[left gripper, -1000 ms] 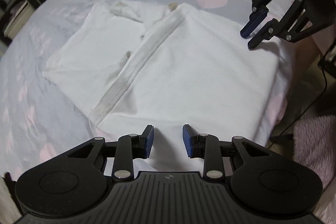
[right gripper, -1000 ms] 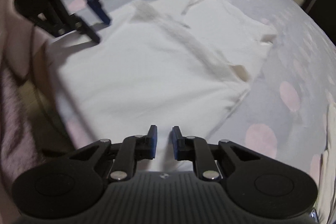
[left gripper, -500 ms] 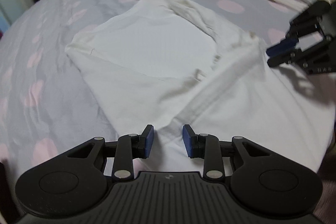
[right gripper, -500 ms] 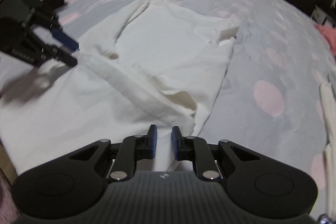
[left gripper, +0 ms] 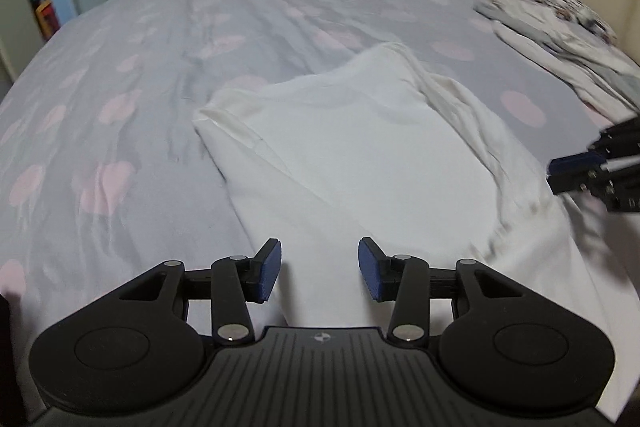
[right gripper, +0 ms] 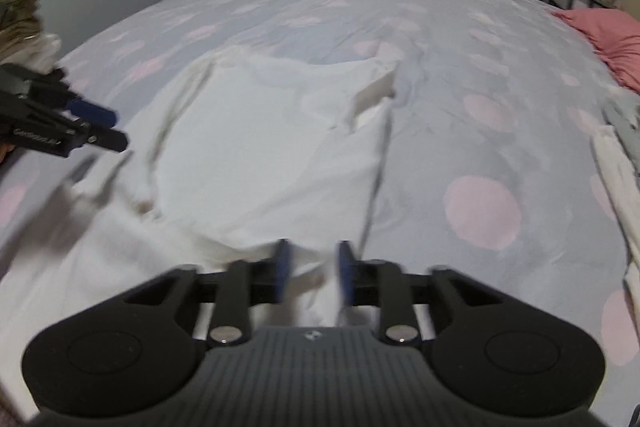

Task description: Fold clothes

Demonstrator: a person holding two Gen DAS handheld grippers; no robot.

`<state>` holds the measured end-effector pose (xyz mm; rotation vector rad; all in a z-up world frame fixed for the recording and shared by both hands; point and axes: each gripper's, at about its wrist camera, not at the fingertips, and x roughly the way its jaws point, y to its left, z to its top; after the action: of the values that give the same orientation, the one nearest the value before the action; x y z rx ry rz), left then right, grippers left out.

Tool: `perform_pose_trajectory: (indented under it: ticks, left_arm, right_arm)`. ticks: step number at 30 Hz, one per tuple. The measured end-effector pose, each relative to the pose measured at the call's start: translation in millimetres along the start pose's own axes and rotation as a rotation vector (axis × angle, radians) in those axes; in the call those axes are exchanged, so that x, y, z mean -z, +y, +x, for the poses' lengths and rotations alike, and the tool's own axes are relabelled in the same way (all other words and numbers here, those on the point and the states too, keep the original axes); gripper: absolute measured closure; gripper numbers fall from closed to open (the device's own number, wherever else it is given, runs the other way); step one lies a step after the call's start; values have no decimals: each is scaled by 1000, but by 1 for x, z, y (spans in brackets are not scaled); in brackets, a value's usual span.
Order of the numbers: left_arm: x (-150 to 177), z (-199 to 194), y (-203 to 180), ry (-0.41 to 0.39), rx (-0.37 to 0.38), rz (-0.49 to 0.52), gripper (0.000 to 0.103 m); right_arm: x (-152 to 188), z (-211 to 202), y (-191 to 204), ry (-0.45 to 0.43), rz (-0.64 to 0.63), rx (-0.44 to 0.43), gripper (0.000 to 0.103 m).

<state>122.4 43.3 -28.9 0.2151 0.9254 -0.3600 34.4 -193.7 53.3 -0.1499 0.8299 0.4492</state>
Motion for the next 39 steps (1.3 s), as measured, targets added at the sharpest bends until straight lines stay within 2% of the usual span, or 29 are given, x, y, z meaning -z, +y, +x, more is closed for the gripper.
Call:
perform_pose_trajectory:
  ticks: [4,9,16,21,24,28,31,34,37,39]
  left_arm:
    - [-5,21,12,28,26,-63,58]
    - [-13,35,23,14,39,-99,54]
    - [-38,56,44,-7,13,-144,54]
    - [-60,66,73,-39,-36,-204,54]
    - [-73,71,93,-58,-20,-283,54]
    - [-85,82,116,-64,-3,-362,54]
    - [-91,96,124,-53,26,-375,54]
    - [-94,108,123,-63,37,-345,54]
    - [-96,113,120,-86,55,-312,58]
    - [-97,116,118,-98,72,-295,74]
  right_arm:
    - [-6,18,-10,20,44,-17,68]
    - [-18,38,-25,31,99,-41,68]
    - [-47,62,-43,16,118,-55,66]
    - [-80,77,-58,-10,140,-55,66]
    - [-101,86,-69,-28,169,-65,58]
    - [-127,101,-86,-42,221,-67,56]
    - [-140,120,-92,-21,239,-99,56]
    - [-148,140,-96,6,249,-121,56]
    - [-150,158,-99,36,280,-142,59]
    - [-150,165,-100,39,295,-154,70]
